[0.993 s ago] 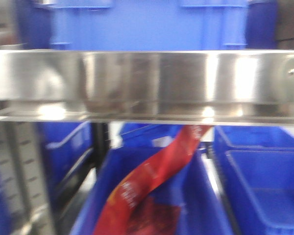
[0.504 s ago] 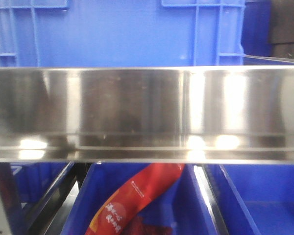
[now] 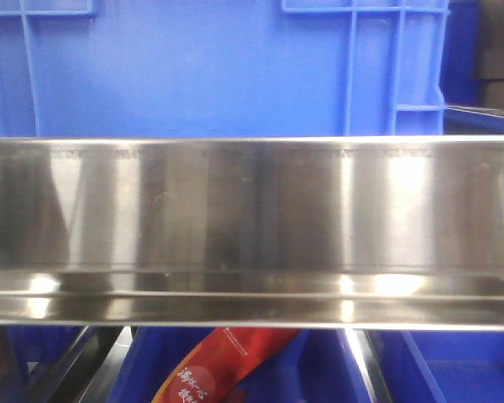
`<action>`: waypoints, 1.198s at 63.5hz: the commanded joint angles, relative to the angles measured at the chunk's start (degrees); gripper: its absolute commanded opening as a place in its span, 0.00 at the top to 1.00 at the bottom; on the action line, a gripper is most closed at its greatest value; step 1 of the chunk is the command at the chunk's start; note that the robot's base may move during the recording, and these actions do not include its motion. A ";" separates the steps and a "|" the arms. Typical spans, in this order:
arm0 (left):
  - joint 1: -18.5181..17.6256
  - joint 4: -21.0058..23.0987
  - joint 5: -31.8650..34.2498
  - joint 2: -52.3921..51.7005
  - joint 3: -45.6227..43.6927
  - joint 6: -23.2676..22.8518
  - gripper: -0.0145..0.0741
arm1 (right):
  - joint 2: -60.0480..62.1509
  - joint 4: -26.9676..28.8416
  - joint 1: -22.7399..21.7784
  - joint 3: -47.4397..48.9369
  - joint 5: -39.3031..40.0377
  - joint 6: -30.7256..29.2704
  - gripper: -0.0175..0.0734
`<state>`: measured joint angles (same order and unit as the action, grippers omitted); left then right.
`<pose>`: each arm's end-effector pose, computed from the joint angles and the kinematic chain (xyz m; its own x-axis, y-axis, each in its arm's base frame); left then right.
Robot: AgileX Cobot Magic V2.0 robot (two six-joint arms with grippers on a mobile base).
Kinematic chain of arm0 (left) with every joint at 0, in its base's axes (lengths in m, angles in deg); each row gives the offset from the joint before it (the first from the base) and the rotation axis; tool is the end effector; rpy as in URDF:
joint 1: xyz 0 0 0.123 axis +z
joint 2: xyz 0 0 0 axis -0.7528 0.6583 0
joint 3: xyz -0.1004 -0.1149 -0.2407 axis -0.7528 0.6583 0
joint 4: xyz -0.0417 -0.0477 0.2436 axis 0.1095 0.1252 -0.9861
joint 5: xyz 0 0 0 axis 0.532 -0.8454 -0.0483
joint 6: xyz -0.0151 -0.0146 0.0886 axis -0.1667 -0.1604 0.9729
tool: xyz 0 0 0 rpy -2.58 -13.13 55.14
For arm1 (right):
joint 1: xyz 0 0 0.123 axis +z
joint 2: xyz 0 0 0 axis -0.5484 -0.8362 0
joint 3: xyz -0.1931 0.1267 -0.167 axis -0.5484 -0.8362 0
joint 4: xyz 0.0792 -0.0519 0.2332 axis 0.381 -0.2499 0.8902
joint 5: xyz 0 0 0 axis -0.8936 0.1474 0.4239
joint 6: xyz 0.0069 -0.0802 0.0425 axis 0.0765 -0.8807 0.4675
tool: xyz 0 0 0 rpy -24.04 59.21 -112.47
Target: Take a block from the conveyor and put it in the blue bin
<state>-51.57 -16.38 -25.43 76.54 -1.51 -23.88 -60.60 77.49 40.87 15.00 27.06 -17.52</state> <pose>0.0402 -0.0023 0.3443 0.0517 -0.0262 -0.9983 0.0522 0.9984 -0.0235 0.0634 0.0138 0.3318 -0.0829 0.0925 -0.9923 -0.1809 0.9777 0.1062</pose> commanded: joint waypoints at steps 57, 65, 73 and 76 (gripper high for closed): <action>-1.61 7.33 -3.42 14.18 -10.43 11.67 0.96 | -9.30 -1.78 0.36 11.26 2.17 -0.62 0.98; -4.47 8.82 -3.31 22.92 -16.38 12.71 0.96 | -17.01 -1.78 0.36 15.71 2.41 -0.62 0.98; -9.00 7.57 -3.55 31.19 -22.14 12.71 0.96 | -23.90 -1.78 1.02 21.14 3.68 -0.62 0.97; -10.80 7.26 -3.55 33.93 -24.24 12.71 0.96 | -26.43 -1.78 1.72 23.24 3.75 -0.62 0.97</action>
<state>-59.37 -8.99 -29.35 105.75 -22.31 -11.62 -82.87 76.35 41.67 34.50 28.50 -17.82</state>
